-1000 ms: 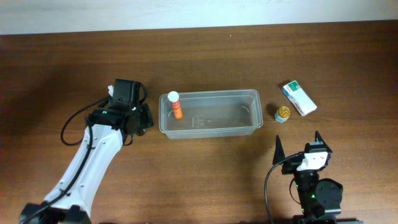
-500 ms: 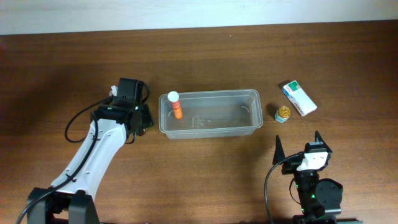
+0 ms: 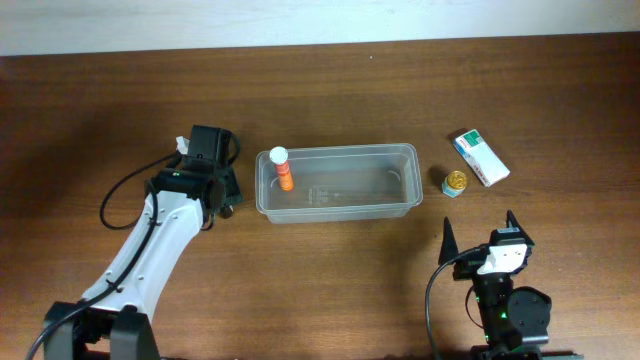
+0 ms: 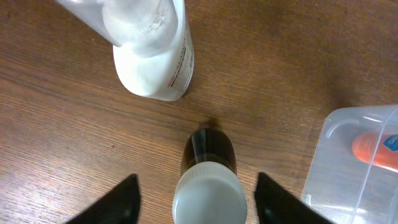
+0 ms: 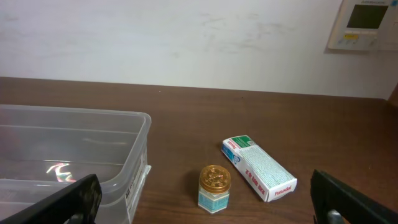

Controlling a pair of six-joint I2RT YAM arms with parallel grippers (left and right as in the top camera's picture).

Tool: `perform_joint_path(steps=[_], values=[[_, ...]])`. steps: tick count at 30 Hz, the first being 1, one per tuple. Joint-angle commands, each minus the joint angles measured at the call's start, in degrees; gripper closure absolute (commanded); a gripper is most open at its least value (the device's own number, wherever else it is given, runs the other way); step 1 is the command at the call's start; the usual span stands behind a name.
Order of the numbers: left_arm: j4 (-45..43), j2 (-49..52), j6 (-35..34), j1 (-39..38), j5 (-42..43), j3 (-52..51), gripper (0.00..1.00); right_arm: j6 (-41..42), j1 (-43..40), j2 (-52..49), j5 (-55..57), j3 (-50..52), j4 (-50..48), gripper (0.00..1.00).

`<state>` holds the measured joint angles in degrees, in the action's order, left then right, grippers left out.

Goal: Pack container
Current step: 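Move left gripper back and lower onto the dark brown bottle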

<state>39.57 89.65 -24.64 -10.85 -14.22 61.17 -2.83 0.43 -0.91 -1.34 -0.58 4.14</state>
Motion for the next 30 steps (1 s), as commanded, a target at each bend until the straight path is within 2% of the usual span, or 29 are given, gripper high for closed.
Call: perform_joint_path(steps=[1, 9, 10, 13, 19, 30], values=[[-0.39, 0.42, 0.7, 0.15, -1.22, -0.39, 0.53, 0.07, -0.11, 0.37, 0.31, 0.26, 0.35, 0.02], [-0.83, 0.42, 0.72, 0.15, -1.07, -0.39, 0.55, 0.07, -0.11, 0.37, 0.31, 0.26, 0.35, 0.02], [-0.81, 0.42, 0.72, 0.15, -1.07, -0.39, 0.59, 0.07, -0.11, 0.39, 0.31, 0.26, 0.35, 0.02], [-0.81, 0.42, 0.72, 0.15, -1.07, -0.39, 0.6, 0.07, -0.11, 0.37, 0.31, 0.26, 0.35, 0.02], [-0.83, 0.42, 0.72, 0.15, -1.07, -0.39, 0.77, 0.07, -0.11, 0.37, 0.31, 0.26, 0.35, 0.02], [-0.81, -1.84, 2.32, 0.13, 1.57, -0.11, 0.85, 0.07, -0.11, 0.37, 0.31, 0.26, 0.35, 0.02]])
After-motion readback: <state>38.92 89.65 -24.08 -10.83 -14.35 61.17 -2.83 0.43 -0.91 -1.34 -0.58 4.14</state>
